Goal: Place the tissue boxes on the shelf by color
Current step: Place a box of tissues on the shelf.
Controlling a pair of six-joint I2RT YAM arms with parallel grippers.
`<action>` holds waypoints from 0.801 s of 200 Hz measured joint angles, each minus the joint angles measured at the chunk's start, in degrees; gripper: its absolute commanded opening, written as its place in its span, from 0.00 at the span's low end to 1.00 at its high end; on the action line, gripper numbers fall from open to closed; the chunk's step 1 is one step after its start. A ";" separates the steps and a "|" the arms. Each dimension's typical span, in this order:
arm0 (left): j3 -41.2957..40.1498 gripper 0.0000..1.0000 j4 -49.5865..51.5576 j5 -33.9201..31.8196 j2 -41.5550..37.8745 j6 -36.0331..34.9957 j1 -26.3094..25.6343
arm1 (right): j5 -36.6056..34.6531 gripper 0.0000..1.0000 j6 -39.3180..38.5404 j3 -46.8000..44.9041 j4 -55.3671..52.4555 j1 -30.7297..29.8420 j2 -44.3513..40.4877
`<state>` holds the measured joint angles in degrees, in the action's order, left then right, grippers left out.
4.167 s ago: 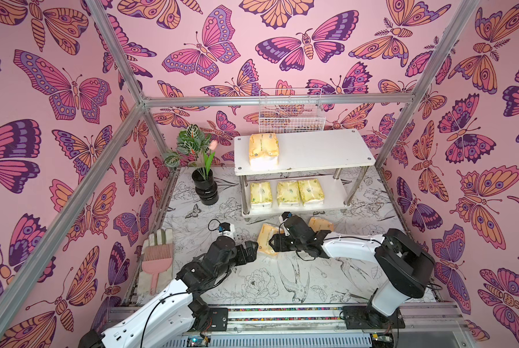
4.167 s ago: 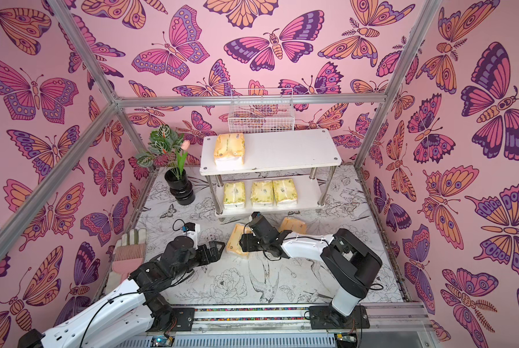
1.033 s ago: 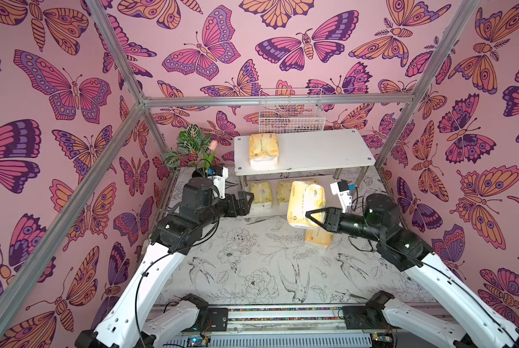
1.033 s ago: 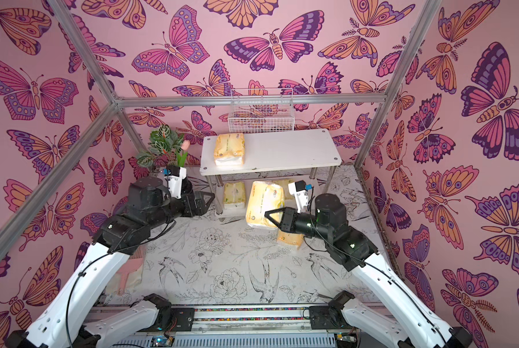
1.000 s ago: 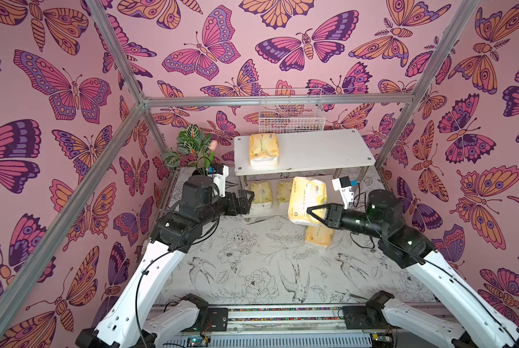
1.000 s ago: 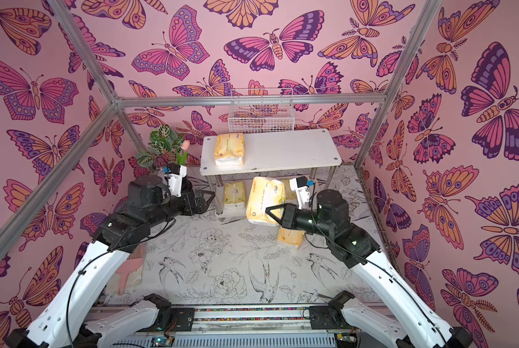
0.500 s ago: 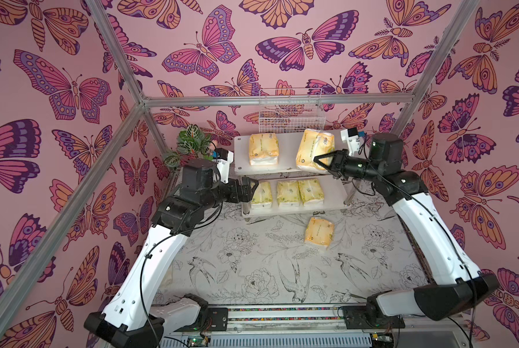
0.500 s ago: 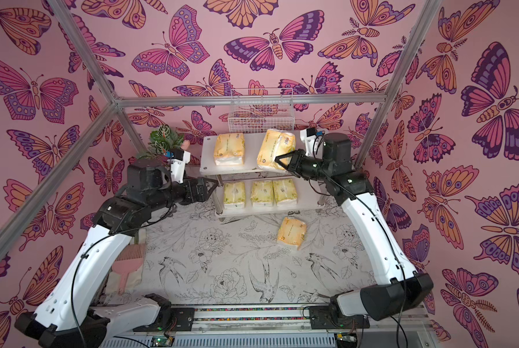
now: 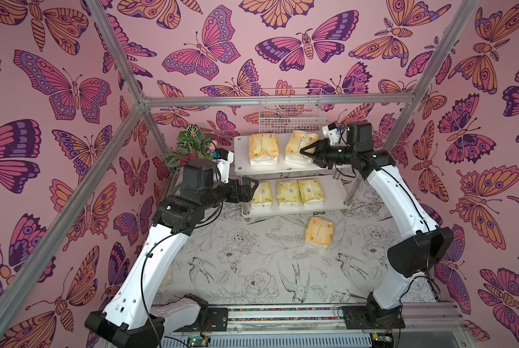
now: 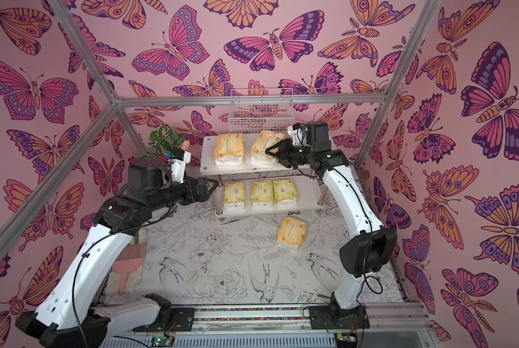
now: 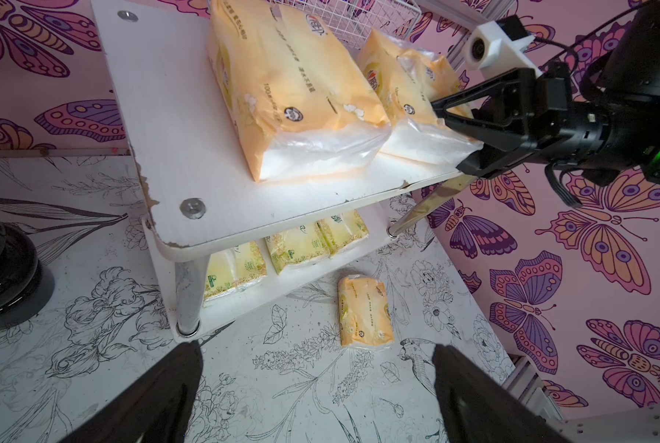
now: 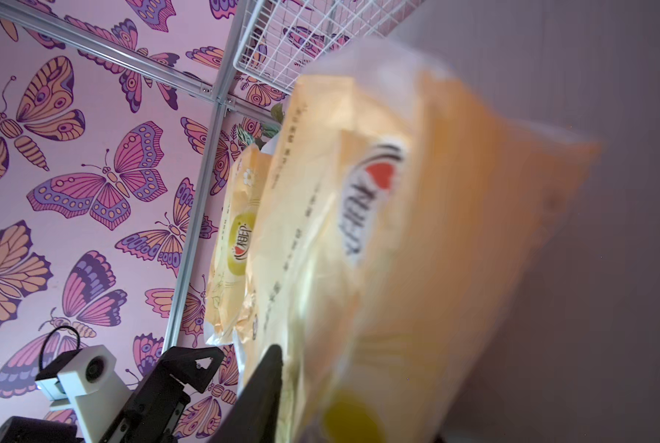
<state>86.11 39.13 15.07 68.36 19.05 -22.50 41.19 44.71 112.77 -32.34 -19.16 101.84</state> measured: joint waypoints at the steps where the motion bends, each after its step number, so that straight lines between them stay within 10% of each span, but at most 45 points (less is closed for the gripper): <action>1: 0.00 0.99 -0.02 0.02 0.00 0.00 0.00 | -0.04 0.56 0.04 0.15 -0.17 0.00 0.00; 160: -0.66 1.00 -0.04 0.83 -0.09 0.31 0.00 | -19.08 0.71 -13.27 13.51 -18.47 0.00 1.70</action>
<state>85.45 39.09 15.90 68.27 19.35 -22.50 22.11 31.44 126.28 -50.81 -19.16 103.55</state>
